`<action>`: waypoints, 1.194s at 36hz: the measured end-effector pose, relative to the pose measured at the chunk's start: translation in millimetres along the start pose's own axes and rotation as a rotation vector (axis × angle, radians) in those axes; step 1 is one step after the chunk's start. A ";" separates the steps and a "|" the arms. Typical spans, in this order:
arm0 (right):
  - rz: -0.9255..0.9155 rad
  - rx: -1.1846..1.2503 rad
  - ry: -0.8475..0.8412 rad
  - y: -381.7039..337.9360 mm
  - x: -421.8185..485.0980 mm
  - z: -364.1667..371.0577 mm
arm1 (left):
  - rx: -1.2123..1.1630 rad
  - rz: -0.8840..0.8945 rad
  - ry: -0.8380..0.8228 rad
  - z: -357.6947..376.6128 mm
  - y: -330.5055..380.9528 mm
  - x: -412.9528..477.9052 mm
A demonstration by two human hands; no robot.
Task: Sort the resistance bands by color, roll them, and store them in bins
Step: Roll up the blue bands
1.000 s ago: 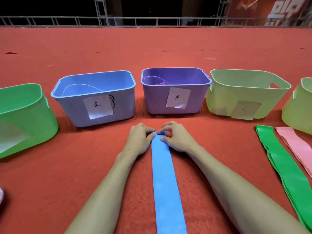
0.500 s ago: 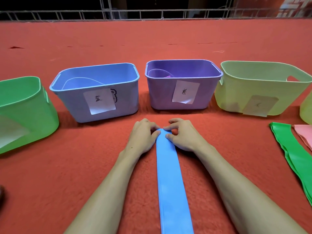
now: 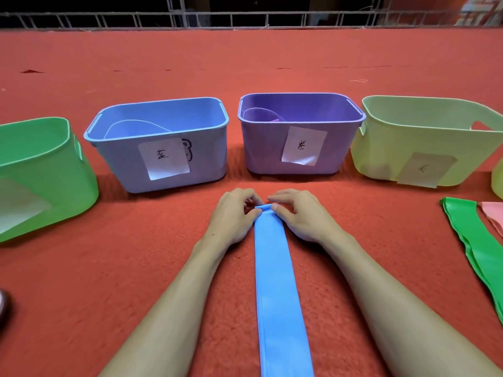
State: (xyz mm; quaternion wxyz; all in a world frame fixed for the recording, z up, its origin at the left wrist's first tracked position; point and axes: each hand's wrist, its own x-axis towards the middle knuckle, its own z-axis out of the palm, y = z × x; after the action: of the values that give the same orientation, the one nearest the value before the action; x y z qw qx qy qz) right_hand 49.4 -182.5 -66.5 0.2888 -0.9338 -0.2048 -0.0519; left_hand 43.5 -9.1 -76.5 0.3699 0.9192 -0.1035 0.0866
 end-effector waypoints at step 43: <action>0.005 0.062 0.041 -4.3 -1.6 -1.3 | -0.185 -0.035 -0.017 -7.1 6.1 -0.5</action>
State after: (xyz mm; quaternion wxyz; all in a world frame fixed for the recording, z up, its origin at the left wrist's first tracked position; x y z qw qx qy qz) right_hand 46.2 -180.6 -63.6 0.3220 -0.9236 -0.1979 -0.0640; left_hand 40.9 -8.4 -67.6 0.4536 0.8836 -0.0981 0.0625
